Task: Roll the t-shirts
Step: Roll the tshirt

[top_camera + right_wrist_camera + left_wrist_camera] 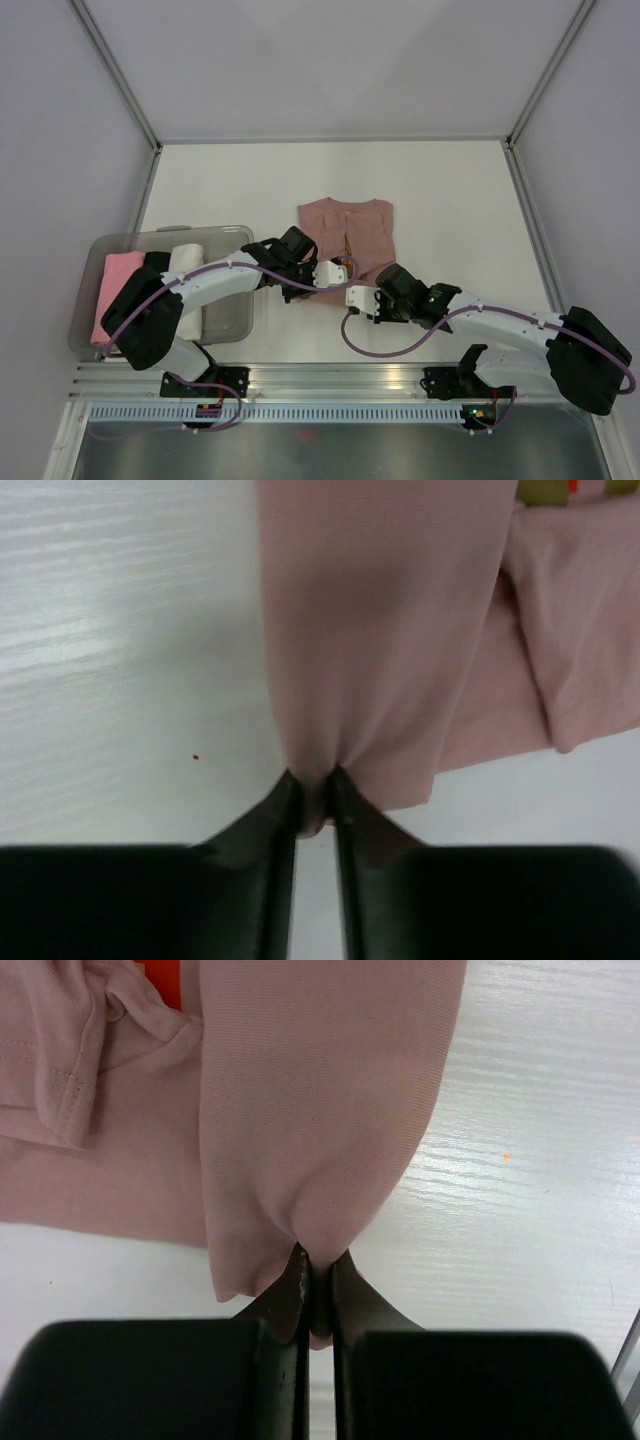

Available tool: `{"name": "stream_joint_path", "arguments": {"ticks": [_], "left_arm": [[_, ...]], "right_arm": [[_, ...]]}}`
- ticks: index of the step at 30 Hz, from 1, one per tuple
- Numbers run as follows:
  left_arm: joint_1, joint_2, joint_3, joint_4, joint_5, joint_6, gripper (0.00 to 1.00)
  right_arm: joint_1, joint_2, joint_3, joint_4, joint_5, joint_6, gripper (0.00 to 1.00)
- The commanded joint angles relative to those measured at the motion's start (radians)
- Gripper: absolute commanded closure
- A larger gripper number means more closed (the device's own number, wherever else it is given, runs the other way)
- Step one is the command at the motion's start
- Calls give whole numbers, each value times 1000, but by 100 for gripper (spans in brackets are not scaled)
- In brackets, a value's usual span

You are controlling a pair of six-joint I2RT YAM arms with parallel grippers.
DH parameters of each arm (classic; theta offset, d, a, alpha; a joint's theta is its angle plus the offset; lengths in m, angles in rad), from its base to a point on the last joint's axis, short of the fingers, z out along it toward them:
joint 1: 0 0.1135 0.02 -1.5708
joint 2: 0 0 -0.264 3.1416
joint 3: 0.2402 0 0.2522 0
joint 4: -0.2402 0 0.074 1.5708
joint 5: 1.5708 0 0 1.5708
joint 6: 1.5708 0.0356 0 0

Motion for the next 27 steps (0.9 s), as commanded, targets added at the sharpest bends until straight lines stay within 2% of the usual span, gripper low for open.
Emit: {"name": "stream_joint_path", "arguments": {"ticks": [1, 3, 4, 7, 10, 11, 16, 19, 24, 26, 27], "left_arm": [[6, 9, 39, -12, 45, -14, 98], [6, 6, 37, -22, 43, -2, 98], [6, 3, 37, -43, 43, 4, 98], [11, -17, 31, -84, 86, 29, 98], [21, -25, 37, -173, 182, 62, 98], [26, -23, 49, -239, 257, 88, 98], [52, -10, 84, -362, 394, 157, 98], [83, 15, 127, -393, 428, 176, 98], [121, 110, 187, -402, 436, 182, 97], [138, 147, 204, -402, 434, 181, 94], [149, 156, 210, -402, 433, 182, 89]], "right_arm": [[6, 53, 12, 15, 75, 61, 83], [6, 28, 29, 8, 23, 77, 98], [4, 13, 29, 0, -40, 78, 100], [0, -50, 41, -64, -143, 61, 100], [-15, -78, 70, -205, -288, 20, 100], [-23, -76, 80, -279, -341, 17, 100], [-126, -19, 167, -433, -468, -89, 100], [-190, 13, 207, -427, -539, -92, 100], [-288, 109, 207, -313, -547, -5, 100], [-304, 177, 237, -299, -557, 17, 100], [-307, 195, 250, -301, -559, 23, 100]]}}
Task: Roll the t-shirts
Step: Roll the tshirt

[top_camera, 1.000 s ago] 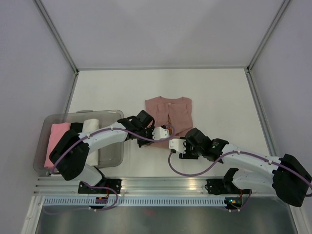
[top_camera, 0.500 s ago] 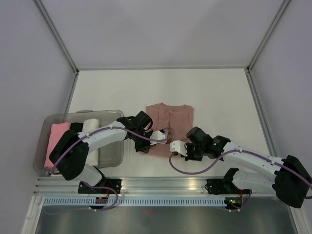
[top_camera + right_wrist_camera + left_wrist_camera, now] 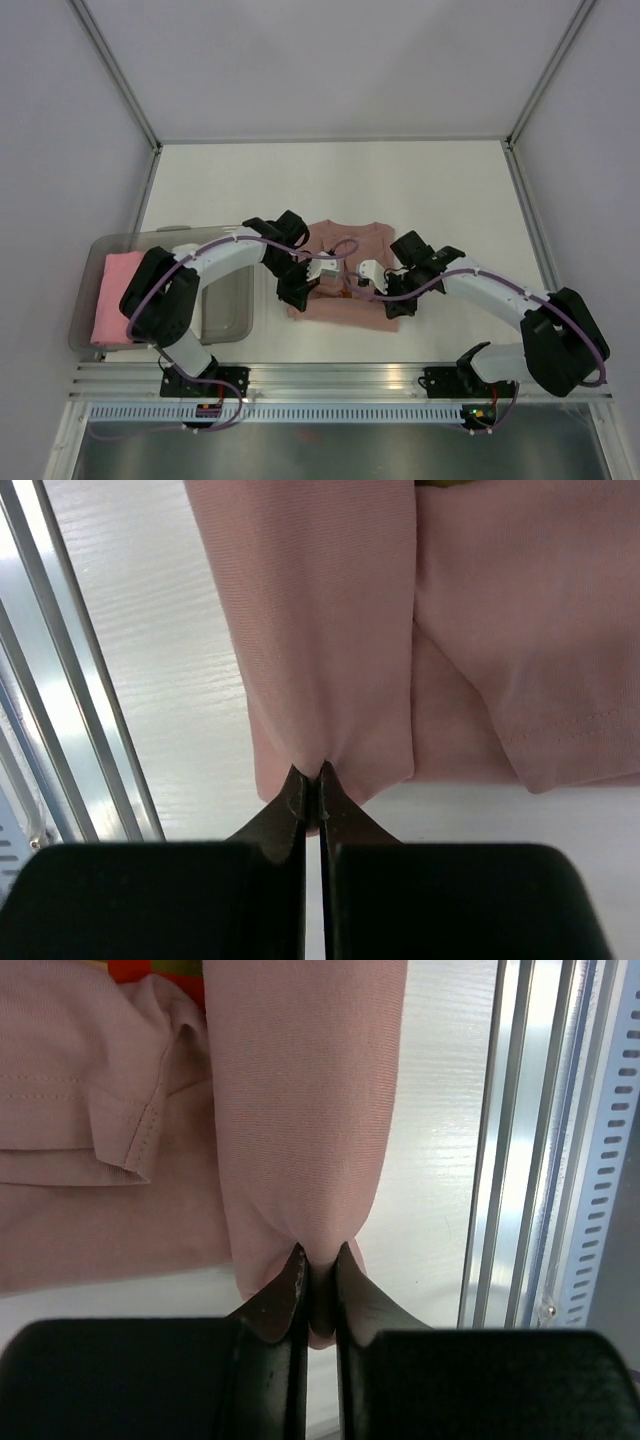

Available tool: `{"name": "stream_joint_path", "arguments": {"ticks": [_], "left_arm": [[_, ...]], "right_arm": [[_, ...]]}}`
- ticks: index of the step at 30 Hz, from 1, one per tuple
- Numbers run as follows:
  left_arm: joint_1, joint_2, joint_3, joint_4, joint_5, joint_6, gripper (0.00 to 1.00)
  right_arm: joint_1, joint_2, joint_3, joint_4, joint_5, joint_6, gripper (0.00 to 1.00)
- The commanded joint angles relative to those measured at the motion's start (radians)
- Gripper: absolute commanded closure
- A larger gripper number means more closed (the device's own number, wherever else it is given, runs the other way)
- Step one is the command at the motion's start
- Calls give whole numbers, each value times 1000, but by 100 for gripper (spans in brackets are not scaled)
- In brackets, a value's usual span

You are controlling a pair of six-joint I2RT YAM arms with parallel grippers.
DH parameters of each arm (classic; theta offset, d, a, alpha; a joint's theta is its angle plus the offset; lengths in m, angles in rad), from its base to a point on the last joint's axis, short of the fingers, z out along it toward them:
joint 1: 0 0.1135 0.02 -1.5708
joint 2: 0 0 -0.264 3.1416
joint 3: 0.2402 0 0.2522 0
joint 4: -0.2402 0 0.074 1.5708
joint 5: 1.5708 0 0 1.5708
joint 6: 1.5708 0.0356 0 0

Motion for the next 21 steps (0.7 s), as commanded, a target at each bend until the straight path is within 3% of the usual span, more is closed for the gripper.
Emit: {"name": "stream_joint_path", "arguments": {"ticks": [1, 6, 12, 21], "left_arm": [[30, 47, 44, -36, 50, 55, 85], [84, 106, 90, -35, 15, 38, 64], [116, 104, 159, -30, -10, 33, 46], [111, 60, 89, -4, 9, -26, 39]], "right_arm": [[-23, 80, 69, 29, -54, 39, 100], [-87, 123, 104, 53, -38, 77, 100], [-123, 183, 138, 47, -101, 94, 100], [-163, 216, 169, 56, -140, 140, 100]]}}
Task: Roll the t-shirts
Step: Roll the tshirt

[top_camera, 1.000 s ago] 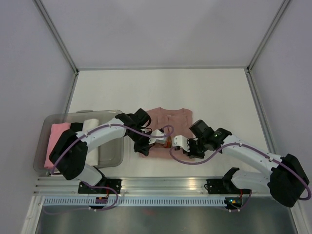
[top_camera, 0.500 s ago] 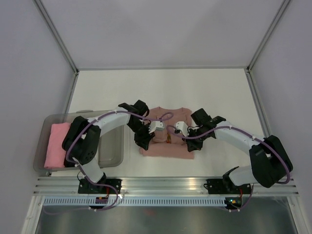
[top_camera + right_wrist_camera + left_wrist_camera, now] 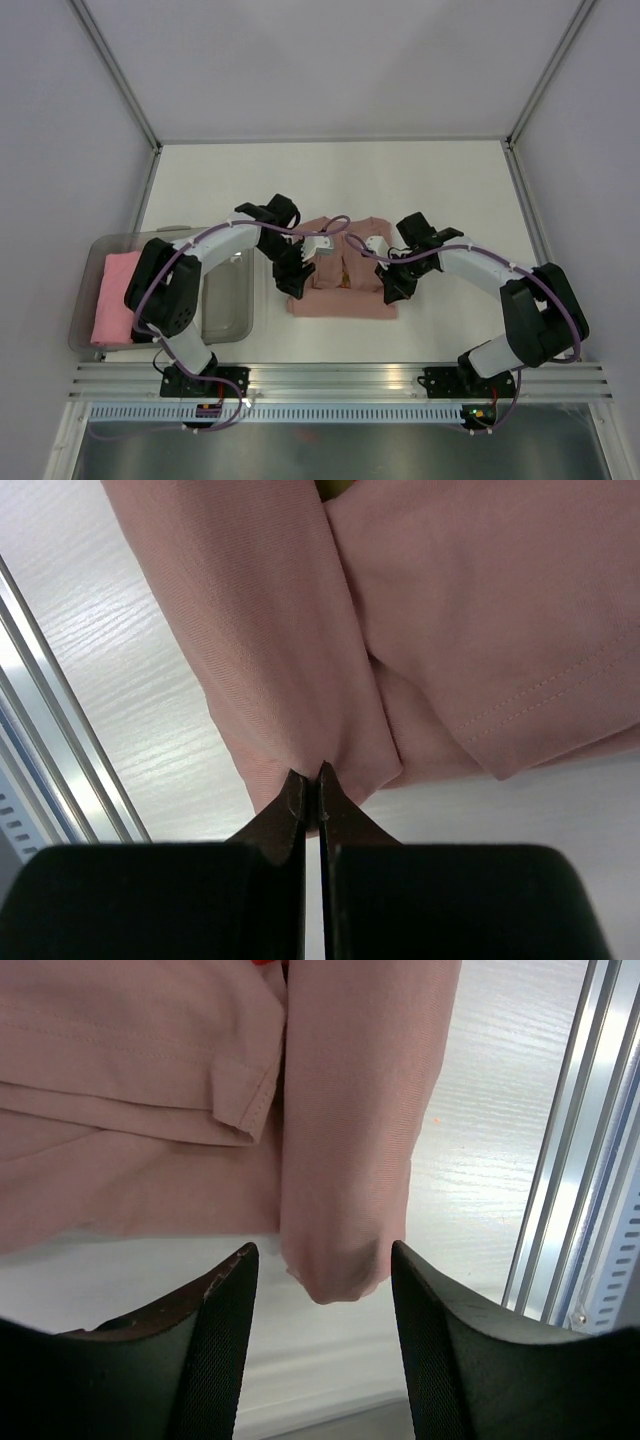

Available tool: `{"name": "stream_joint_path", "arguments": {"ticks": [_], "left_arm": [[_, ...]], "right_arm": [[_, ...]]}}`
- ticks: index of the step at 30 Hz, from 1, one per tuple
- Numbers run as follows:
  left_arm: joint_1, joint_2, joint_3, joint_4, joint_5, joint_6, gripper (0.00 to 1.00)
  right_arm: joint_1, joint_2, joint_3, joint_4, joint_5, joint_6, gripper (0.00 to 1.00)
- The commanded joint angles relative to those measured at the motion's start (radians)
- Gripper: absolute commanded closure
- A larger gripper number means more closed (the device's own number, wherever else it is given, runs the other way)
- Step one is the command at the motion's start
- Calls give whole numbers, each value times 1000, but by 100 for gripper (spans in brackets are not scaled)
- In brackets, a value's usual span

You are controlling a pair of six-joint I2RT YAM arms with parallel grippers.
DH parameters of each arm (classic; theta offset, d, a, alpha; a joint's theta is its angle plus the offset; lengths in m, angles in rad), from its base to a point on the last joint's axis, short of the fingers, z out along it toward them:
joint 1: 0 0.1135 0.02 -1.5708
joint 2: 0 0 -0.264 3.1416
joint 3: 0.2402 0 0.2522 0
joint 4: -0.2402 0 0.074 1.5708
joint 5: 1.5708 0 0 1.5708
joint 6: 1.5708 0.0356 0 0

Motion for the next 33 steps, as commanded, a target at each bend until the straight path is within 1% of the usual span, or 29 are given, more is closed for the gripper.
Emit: {"name": "stream_joint_path", "arguments": {"ticks": [1, 4, 5, 7, 8, 9, 10, 13, 17, 18, 20, 21, 22, 25, 26, 29, 33], "left_arm": [[-5, -30, -47, 23, 10, -35, 39], [-5, -29, -65, 43, 25, -53, 46], [-6, -30, -67, 50, 28, -70, 60], [-6, -22, -62, 77, 8, -99, 77], [-5, -16, -56, 80, -2, -110, 92], [-5, 3, -43, 80, -13, -124, 97], [-5, 10, -38, 82, -30, -130, 98], [-5, 32, -35, 88, -36, -141, 98], [-3, 66, -32, 93, -53, -170, 98], [-3, 76, -29, 93, -73, -175, 98], [-3, 96, -29, 102, -96, -187, 98], [-4, 102, -29, 108, -111, -201, 98], [-3, 107, -29, 109, -116, -207, 98], [-4, 112, -24, 120, -139, -224, 98], [-5, 110, -24, 123, -144, -234, 98], [-3, 118, -22, 123, -153, -242, 98], [-3, 124, -19, 123, -176, -250, 98]], "right_arm": [[-12, 11, 51, 26, -58, 16, 100], [-14, 20, 62, 20, -64, 21, 99], [-14, 25, 64, 21, -66, 24, 99], [-14, 26, 64, 17, -67, 28, 98], [-14, 25, 61, 18, -66, 30, 94], [-14, 20, 59, 26, -60, 43, 89], [-14, 3, 56, 33, -26, 57, 80], [-25, -61, 62, 46, 17, 93, 71], [-29, -176, 77, 72, 48, 175, 68], [-31, -193, 79, 92, 49, 209, 69], [-28, -235, 61, 118, 26, 295, 81], [-22, -247, 42, 170, -3, 316, 87], [13, -279, -5, 202, -10, 339, 94], [105, -316, -95, 323, -24, 451, 100], [118, -321, -116, 387, -26, 473, 100], [153, -322, -176, 487, -1, 534, 100], [170, -259, -189, 529, 95, 560, 100]]}}
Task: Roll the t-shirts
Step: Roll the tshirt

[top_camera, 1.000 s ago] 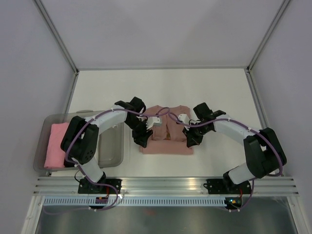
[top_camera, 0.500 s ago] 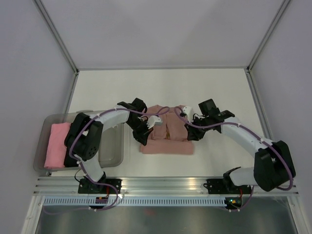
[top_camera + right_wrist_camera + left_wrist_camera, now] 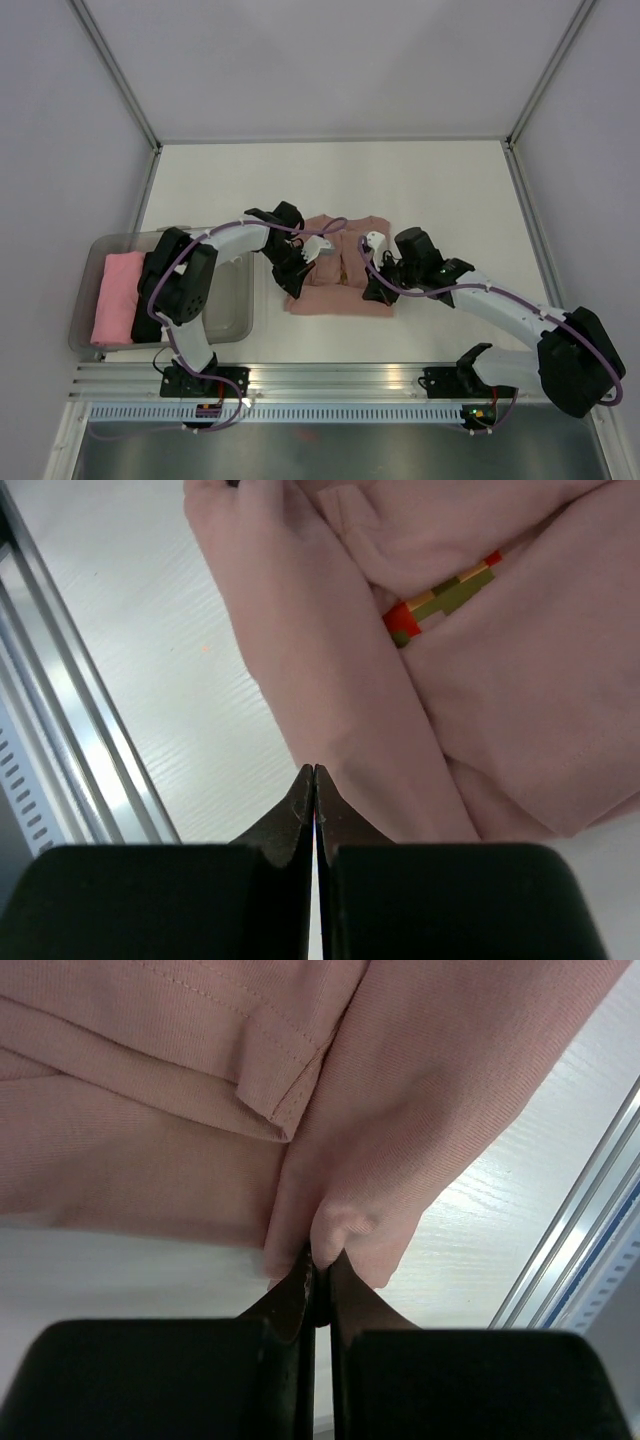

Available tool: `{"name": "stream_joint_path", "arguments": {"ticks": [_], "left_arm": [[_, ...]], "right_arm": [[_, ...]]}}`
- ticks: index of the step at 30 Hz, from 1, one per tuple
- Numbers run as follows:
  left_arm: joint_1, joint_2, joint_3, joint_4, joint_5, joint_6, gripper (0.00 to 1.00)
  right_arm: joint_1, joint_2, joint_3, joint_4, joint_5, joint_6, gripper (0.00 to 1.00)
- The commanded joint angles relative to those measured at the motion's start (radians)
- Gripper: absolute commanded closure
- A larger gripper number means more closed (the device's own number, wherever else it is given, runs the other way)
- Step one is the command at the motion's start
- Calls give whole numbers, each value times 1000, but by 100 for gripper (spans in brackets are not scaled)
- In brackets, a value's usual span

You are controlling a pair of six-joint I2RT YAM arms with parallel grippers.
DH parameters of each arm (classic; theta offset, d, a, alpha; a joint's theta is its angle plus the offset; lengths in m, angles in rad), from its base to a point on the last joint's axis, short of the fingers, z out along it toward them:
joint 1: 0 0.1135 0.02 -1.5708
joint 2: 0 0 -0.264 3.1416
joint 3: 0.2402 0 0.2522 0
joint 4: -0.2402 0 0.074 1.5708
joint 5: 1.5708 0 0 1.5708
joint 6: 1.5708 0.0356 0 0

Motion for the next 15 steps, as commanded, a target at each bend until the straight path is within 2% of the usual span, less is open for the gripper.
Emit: {"name": "stream_joint_path", "arguments": {"ticks": [1, 5, 10, 15], "left_arm": [[1, 24, 22, 47, -82, -23, 98], [1, 17, 20, 47, -90, -20, 97], [1, 5, 19, 47, -96, -14, 93], [1, 10, 17, 47, -99, -17, 93]], "right_arm": [[7, 42, -2, 147, 77, 81, 100], [7, 88, -5, 201, 90, 114, 100], [1, 176, 32, 161, 85, 101, 100], [1, 174, 47, 116, 110, 99, 100]]}}
